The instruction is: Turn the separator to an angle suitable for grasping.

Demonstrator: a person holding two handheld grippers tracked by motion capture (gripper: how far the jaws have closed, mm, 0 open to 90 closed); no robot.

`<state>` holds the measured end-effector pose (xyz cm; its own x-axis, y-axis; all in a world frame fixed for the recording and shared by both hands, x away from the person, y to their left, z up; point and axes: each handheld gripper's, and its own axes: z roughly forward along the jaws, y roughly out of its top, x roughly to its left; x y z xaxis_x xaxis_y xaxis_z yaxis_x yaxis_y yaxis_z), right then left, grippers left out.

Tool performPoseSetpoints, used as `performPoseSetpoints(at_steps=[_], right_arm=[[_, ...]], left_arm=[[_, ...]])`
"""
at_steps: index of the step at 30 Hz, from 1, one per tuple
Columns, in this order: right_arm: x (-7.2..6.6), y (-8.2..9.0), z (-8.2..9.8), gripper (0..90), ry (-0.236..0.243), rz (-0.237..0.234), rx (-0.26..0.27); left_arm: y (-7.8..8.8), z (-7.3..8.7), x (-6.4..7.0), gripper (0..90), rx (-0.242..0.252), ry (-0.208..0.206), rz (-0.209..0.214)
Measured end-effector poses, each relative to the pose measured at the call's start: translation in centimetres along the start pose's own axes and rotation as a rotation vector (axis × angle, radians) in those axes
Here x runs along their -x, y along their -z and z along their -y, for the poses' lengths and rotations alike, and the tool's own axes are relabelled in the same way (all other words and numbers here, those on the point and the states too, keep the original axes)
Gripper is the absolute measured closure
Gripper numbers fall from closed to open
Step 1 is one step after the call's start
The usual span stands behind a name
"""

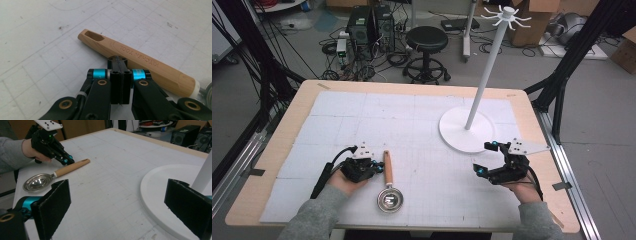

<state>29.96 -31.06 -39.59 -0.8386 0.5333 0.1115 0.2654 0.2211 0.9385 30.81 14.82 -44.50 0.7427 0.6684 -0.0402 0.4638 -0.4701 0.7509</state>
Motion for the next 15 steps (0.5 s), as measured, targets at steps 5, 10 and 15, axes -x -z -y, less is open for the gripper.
performPoseSetpoints(at_steps=[5, 10, 15], right_arm=[[0.0, 0.0, 0.0, 6.1, 0.002, 0.000, 0.000], [0.0, 0.0, 0.0, 6.1, 0.002, -0.001, 0.000], [0.0, 0.0, 0.0, 6.1, 0.003, -0.001, -0.003]], left_arm=[[-0.8, -0.6, 0.7, 89.6, -0.001, -0.012, 0.018], [-1.4, -1.1, 1.1, 89.6, 0.002, -0.005, 0.034], [-1.9, -1.6, 1.4, 89.6, 0.001, -0.005, 0.049]])
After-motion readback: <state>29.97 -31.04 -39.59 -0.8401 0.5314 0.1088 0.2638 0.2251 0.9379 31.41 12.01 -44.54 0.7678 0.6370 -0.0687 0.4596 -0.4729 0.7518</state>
